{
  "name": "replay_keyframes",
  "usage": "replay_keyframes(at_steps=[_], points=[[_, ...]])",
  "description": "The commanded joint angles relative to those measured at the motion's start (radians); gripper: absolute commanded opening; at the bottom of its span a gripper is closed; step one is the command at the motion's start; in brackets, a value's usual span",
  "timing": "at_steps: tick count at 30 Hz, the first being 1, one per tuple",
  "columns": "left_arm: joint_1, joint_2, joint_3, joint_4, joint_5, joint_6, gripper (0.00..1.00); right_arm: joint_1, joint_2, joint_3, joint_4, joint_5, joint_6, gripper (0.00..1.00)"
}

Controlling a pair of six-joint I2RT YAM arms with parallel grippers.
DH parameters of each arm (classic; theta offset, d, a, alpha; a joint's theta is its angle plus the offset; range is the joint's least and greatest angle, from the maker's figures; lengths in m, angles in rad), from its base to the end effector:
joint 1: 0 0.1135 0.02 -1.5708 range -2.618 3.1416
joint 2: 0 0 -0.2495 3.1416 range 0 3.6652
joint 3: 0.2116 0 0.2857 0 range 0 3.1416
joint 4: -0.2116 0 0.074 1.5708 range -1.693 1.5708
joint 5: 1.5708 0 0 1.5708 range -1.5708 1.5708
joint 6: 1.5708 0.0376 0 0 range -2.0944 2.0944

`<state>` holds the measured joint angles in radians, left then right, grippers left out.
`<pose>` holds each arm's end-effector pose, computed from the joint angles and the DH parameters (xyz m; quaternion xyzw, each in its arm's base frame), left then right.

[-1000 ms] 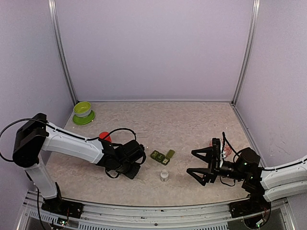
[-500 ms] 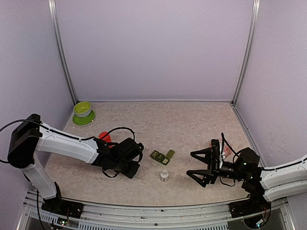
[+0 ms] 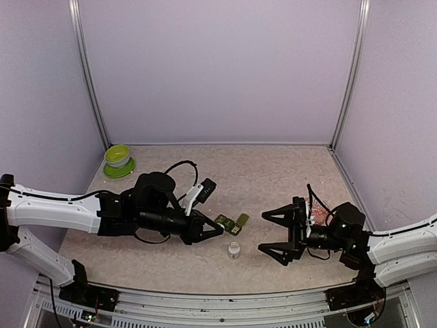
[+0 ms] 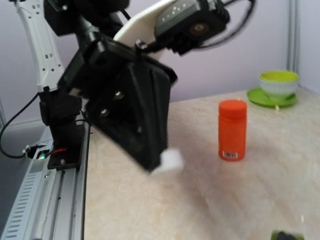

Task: Sort the pills into containers
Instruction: Pick up the lid of the pill bottle from the center of the board, then pass from the left arm to the right

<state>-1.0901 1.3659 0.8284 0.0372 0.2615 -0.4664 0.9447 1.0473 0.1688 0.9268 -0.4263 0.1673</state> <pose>0.1471 -0.3030 0.2134 0.3250 0.7913 -0.4349 0.2814 0.1209 0.1938 0.1581 -0.3972 0.5659 0.4974 0.5240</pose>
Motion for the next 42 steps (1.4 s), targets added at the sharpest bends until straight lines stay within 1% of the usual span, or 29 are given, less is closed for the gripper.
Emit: replay_keyframes(at_steps=[1, 3, 8, 10, 13, 14, 20, 23, 29, 33, 38, 42], points=[[-0.038, 0.002, -0.017, 0.235, 0.190, -0.116, 0.00, 0.065, 0.040, 0.106, -0.102, 0.061, -0.125, 1.00], [-0.051, 0.014, -0.013, 0.293, 0.225, -0.148, 0.00, 0.099, 0.062, 0.140, -0.138, 0.121, -0.166, 1.00], [-0.063, 0.038, -0.020, 0.423, 0.284, -0.222, 0.00, 0.166, 0.096, 0.180, -0.148, 0.200, -0.222, 0.99], [-0.065, 0.054, -0.025, 0.461, 0.306, -0.252, 0.01, 0.186, 0.106, 0.191, -0.153, 0.224, -0.238, 0.97], [-0.063, 0.065, -0.036, 0.491, 0.309, -0.285, 0.01, 0.209, 0.117, 0.205, -0.164, 0.226, -0.262, 0.87], [-0.063, 0.064, -0.041, 0.497, 0.305, -0.291, 0.01, 0.217, 0.120, 0.207, -0.168, 0.230, -0.266, 0.86], [-0.036, 0.046, -0.086, 0.552, 0.291, -0.345, 0.02, 0.276, 0.097, 0.204, -0.164, 0.363, -0.292, 0.80], [-0.024, 0.040, -0.107, 0.582, 0.291, -0.366, 0.02, 0.290, 0.089, 0.205, -0.149, 0.372, -0.300, 0.76], [-0.022, 0.052, -0.131, 0.627, 0.292, -0.395, 0.02, 0.310, 0.102, 0.214, -0.113, 0.332, -0.310, 0.71], [-0.022, 0.066, -0.143, 0.663, 0.305, -0.410, 0.03, 0.318, 0.131, 0.234, -0.118, 0.328, -0.311, 0.64], [-0.023, 0.075, -0.149, 0.678, 0.316, -0.419, 0.03, 0.327, 0.147, 0.239, -0.094, 0.338, -0.308, 0.61], [-0.022, 0.069, -0.149, 0.679, 0.313, -0.419, 0.04, 0.330, 0.162, 0.249, -0.105, 0.339, -0.310, 0.54]])
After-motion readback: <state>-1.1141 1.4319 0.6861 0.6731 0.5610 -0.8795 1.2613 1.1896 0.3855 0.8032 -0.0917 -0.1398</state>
